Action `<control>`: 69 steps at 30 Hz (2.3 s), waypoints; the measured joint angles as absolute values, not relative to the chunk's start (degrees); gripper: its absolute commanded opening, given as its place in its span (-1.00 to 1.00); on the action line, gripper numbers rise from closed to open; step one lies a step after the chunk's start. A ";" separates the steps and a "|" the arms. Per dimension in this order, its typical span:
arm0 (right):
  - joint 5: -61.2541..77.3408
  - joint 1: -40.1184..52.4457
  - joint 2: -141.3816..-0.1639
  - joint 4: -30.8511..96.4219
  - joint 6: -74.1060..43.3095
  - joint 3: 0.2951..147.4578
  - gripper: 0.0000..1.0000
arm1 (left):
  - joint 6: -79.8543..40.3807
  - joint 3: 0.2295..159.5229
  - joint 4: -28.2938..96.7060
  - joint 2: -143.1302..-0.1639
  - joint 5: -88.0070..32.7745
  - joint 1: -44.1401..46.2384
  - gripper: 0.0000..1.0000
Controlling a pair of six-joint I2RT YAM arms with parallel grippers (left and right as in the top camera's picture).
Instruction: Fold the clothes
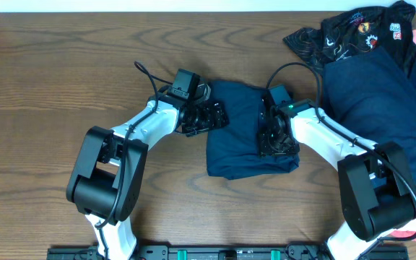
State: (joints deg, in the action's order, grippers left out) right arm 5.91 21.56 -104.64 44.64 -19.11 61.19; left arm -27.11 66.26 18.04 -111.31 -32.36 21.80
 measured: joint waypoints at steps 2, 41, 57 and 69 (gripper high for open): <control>5.78 21.56 -104.64 44.77 -19.14 61.25 0.13 | -27.29 66.26 18.04 -111.31 -32.38 21.80 -0.27; -1.08 13.82 -85.08 54.39 -17.34 66.70 0.47 | -37.63 66.35 23.09 -109.38 -43.46 -48.69 0.95; 3.75 7.60 -85.10 47.16 -15.27 66.67 0.70 | -27.66 66.39 33.28 -86.85 -34.00 -30.11 0.96; 12.82 -3.95 -85.12 58.28 -14.37 66.63 0.98 | -15.62 66.41 58.63 -87.02 -19.92 2.63 0.96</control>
State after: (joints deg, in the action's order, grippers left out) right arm 12.82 -3.95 -85.12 58.28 -14.37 66.63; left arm -15.62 66.41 58.63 -87.02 -19.92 2.63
